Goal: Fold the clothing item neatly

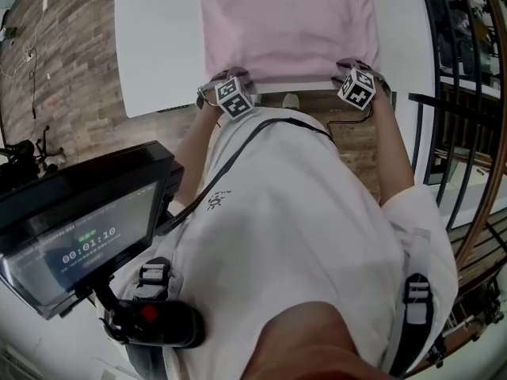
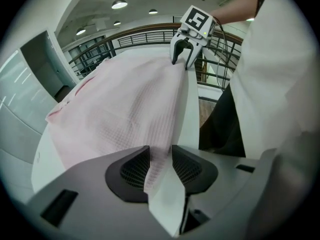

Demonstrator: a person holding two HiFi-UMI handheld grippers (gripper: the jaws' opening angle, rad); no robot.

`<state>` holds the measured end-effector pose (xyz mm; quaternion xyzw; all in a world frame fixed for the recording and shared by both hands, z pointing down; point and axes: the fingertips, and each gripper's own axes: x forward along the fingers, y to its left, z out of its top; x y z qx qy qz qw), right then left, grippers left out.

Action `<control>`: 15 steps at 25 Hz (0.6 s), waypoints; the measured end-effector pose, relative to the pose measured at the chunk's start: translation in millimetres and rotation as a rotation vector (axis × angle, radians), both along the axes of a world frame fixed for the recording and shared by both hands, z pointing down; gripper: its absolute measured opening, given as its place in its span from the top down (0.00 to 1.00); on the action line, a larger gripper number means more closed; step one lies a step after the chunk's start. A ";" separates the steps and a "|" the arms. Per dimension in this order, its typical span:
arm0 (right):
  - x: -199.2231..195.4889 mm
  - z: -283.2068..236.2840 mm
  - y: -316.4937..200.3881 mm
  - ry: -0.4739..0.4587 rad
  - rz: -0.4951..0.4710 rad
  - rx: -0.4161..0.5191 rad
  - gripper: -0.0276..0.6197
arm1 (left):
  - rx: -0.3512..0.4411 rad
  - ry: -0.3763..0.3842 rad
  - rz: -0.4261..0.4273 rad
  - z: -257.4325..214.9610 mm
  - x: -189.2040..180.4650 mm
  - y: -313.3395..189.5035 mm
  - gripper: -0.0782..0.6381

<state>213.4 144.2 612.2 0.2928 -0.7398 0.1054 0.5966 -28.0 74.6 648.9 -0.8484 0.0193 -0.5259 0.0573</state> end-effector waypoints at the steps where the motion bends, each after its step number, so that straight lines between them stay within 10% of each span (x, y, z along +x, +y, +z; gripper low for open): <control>1: 0.3 0.2 -2.2 -0.016 0.014 -0.006 0.64 | -0.019 -0.002 -0.002 0.4 0.0 -1.6 0.69; 4: 5.3 -2.1 -11.9 -0.017 0.041 0.041 0.86 | -0.035 -0.004 -0.009 -2.6 0.4 -10.4 0.79; 15: -4.4 -21.7 -13.7 0.008 0.078 0.236 0.89 | 0.082 0.054 -0.018 -19.1 -7.4 -12.1 0.87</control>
